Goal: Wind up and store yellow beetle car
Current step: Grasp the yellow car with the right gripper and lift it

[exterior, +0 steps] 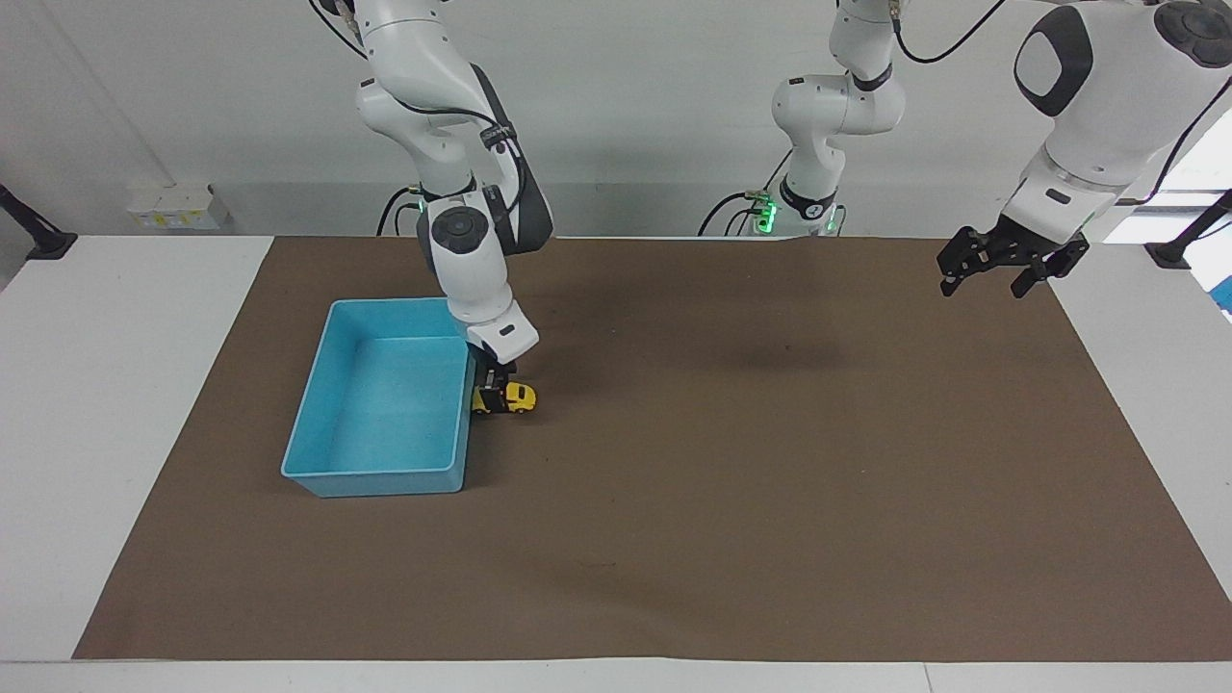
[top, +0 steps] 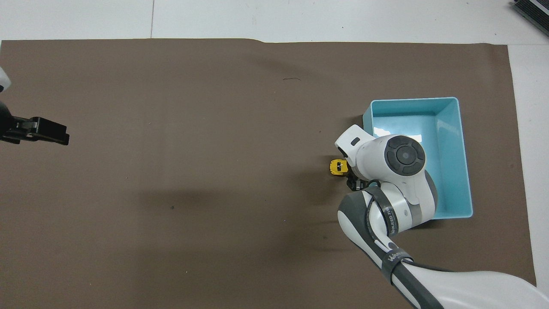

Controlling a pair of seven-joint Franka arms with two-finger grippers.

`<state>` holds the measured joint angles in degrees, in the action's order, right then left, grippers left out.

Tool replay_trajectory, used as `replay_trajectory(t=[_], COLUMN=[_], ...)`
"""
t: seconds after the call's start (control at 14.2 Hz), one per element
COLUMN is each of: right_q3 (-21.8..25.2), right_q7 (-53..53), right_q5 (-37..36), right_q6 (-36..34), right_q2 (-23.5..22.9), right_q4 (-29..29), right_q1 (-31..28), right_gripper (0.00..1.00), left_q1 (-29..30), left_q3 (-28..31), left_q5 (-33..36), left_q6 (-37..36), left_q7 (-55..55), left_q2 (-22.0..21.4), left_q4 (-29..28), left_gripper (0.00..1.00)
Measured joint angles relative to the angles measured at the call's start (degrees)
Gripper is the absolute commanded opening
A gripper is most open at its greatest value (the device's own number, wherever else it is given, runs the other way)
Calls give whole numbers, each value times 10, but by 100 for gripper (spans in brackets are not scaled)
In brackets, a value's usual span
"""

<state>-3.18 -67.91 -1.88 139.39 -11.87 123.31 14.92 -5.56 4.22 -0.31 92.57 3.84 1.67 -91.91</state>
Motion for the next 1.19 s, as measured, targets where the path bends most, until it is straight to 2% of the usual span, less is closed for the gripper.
replay_trajectory(t=[0.07, 0.42, 0.7, 0.91, 1.19], right_q3=[0, 1, 0, 2, 5], right_q7=[2, 25, 95, 103, 103], right_q5=[0, 0, 0, 0, 0], right_q6=[1, 7, 9, 4, -101], right_q2=[1, -4, -21, -29, -28], right_q4=[0, -9, -59, -83, -156], right_q1=[0, 5, 49, 55, 55], right_gripper=[0, 0, 0, 0, 0], left_q1=[0, 0, 0, 0, 0], left_q3=[0, 0, 0, 0, 0], left_q5=[0, 0, 0, 0, 0], left_q6=[0, 0, 0, 0, 0], left_q7=[0, 0, 0, 0, 0], left_q2=[0, 0, 0, 0, 0], left_q4=[0, 0, 0, 0, 0], left_gripper=[100, 100, 100, 100, 100])
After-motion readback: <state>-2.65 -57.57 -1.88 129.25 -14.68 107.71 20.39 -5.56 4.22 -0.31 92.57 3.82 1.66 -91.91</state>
